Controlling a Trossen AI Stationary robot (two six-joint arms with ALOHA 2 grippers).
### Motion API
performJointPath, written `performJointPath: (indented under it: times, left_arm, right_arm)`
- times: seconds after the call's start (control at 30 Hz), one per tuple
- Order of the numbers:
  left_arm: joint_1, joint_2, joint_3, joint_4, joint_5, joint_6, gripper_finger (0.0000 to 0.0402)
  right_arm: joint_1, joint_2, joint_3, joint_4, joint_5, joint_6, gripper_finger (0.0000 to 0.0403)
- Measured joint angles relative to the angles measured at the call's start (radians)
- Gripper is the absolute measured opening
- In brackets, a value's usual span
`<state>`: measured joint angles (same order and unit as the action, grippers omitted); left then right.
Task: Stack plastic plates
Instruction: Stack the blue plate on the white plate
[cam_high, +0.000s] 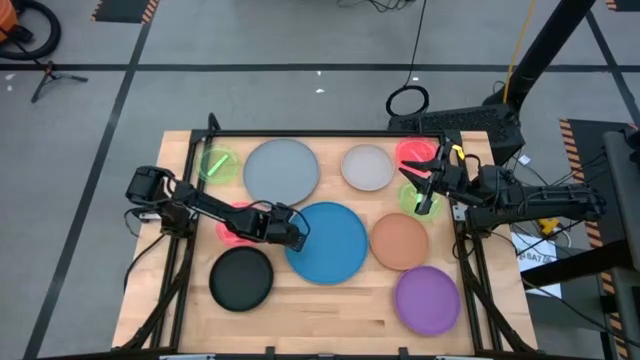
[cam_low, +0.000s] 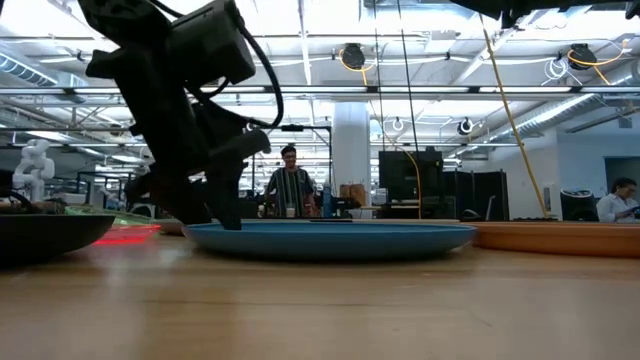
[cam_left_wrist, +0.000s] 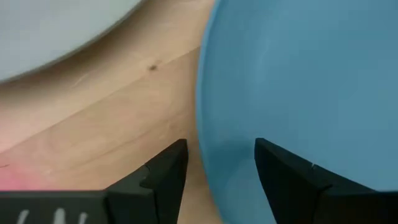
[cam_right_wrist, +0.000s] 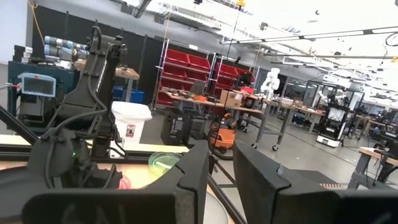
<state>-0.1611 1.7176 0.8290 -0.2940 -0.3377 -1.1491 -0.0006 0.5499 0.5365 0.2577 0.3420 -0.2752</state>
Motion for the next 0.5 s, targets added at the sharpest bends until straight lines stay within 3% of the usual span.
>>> performJointPath:
  times: [0.5]
  left_arm:
    - [0.003, 0.001, 0.000, 0.008, 0.004, -0.013, 0.0016]
  right_arm:
    - [0.000, 0.000, 0.000, 0.000, 0.001, 0.000, 0.0068]
